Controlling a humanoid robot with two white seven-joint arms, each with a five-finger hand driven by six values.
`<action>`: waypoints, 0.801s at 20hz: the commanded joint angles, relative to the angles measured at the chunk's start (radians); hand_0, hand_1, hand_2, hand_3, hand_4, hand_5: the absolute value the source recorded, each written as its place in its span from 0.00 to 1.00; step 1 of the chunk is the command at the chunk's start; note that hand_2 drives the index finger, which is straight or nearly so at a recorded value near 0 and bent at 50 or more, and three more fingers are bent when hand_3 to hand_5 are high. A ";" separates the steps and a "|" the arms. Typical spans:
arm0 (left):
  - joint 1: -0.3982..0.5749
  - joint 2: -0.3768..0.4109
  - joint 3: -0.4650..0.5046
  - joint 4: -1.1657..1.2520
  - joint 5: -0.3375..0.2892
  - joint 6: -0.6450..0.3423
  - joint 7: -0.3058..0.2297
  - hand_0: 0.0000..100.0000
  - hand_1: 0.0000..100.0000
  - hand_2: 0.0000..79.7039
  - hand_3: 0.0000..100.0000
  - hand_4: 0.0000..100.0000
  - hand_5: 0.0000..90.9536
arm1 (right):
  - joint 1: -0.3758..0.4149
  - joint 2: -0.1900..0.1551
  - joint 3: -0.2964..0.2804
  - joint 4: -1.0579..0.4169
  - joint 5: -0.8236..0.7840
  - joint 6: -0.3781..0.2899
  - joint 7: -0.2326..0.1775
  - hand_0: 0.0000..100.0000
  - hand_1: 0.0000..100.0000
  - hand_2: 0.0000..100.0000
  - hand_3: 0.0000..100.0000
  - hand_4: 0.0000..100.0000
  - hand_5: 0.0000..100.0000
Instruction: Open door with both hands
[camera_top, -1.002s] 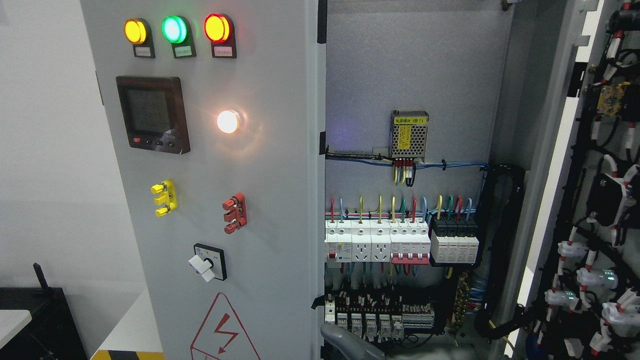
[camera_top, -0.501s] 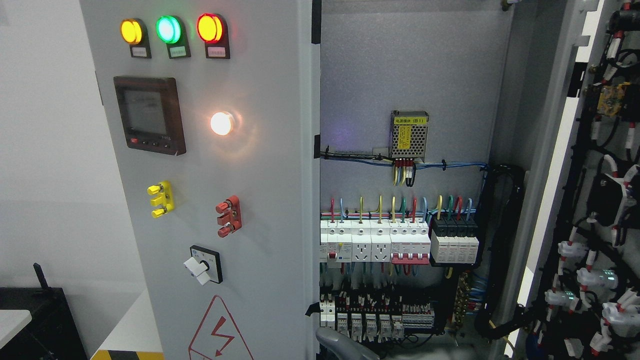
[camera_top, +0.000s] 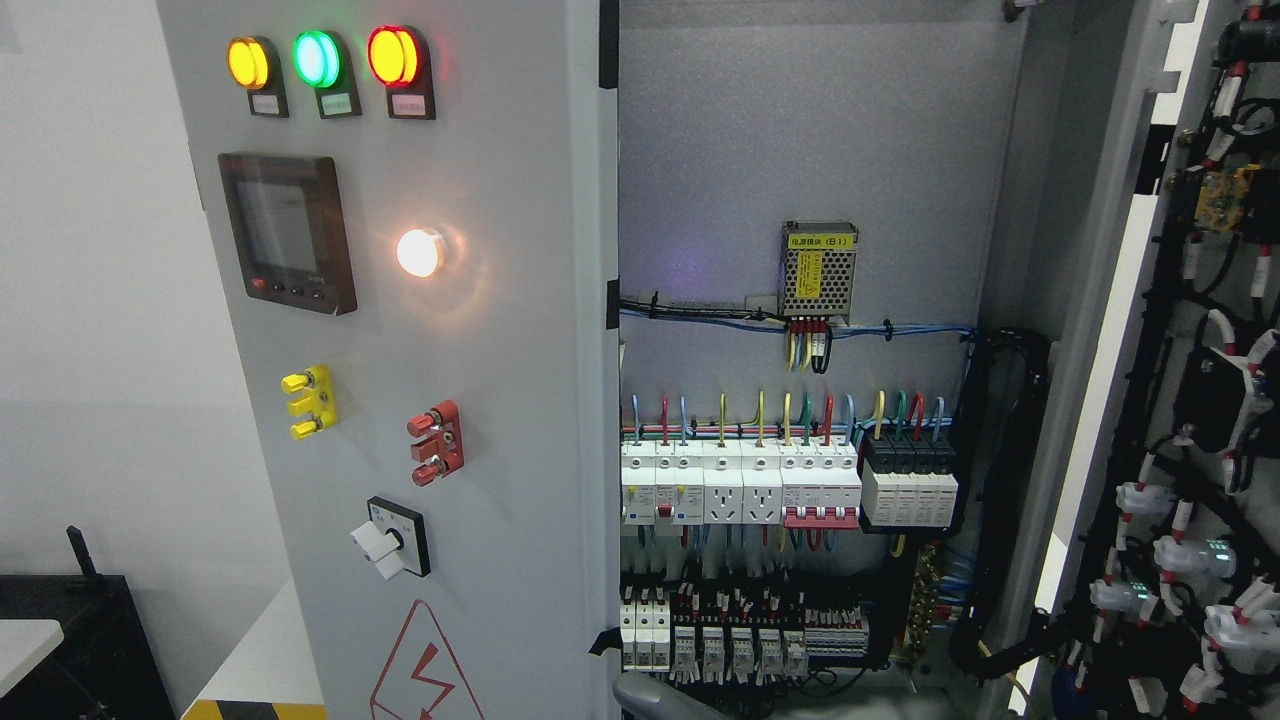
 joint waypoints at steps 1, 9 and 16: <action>0.000 0.000 0.000 0.000 0.020 0.001 0.000 0.00 0.00 0.00 0.00 0.00 0.00 | 0.011 0.035 0.041 -0.034 -0.009 0.000 0.006 0.38 0.00 0.00 0.00 0.00 0.00; 0.000 0.000 0.000 0.000 0.021 0.001 0.000 0.00 0.00 0.00 0.00 0.00 0.00 | 0.034 0.034 0.056 -0.070 -0.038 0.000 0.012 0.38 0.00 0.00 0.00 0.00 0.00; 0.000 0.000 0.000 -0.001 0.021 0.001 0.001 0.00 0.00 0.00 0.00 0.00 0.00 | 0.057 0.035 0.082 -0.103 -0.040 0.001 0.012 0.38 0.00 0.00 0.00 0.00 0.00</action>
